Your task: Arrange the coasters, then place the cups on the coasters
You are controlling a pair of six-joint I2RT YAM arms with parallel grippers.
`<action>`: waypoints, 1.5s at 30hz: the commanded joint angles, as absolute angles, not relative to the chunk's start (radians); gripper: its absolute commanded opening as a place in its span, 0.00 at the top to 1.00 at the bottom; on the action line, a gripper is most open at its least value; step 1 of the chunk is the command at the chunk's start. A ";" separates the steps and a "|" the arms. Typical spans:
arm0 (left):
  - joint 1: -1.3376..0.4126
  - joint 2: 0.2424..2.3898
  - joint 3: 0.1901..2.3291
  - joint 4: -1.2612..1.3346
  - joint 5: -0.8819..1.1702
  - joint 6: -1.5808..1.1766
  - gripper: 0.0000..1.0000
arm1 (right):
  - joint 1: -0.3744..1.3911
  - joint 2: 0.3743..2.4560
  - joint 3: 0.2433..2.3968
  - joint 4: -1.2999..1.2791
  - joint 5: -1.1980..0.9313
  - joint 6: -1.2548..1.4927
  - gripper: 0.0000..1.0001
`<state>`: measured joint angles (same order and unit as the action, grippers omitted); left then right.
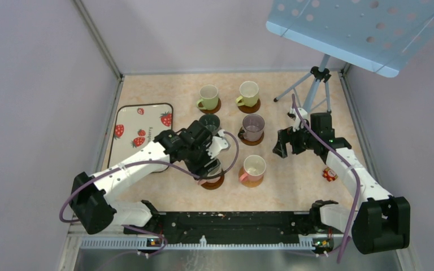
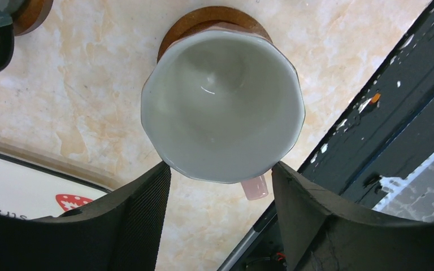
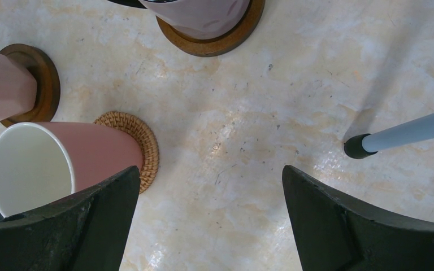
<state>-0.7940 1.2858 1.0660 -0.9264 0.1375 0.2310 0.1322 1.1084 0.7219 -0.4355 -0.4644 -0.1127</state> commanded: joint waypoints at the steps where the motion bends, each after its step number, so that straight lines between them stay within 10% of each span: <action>1: -0.798 1.280 1.097 -0.975 0.129 0.310 0.28 | 0.124 1.112 0.775 -0.413 -0.471 -0.126 0.05; 12: -0.798 1.285 1.115 -1.000 0.132 0.304 0.21 | 0.123 1.113 0.778 -0.418 -0.489 -0.132 0.05; 16: -0.798 1.267 1.144 -0.984 0.151 0.281 0.02 | 0.124 1.113 0.778 -0.415 -0.491 -0.132 0.05; 29: -0.798 1.316 1.201 -1.029 0.211 0.294 0.01 | 0.123 1.107 0.775 -0.423 -0.487 -0.138 0.05; 36: -0.799 1.263 1.131 -1.057 0.155 0.350 0.18 | 0.123 1.116 0.778 -0.420 -0.492 -0.138 0.05; 45: -0.799 1.319 1.222 -1.043 0.200 0.359 0.01 | 0.123 1.117 0.778 -0.421 -0.490 -0.140 0.05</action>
<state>-0.7948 1.2945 1.1557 -1.0546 0.1753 0.3416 0.1322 1.1095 0.7223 -0.4355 -0.4740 -0.1234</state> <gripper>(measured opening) 0.986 0.948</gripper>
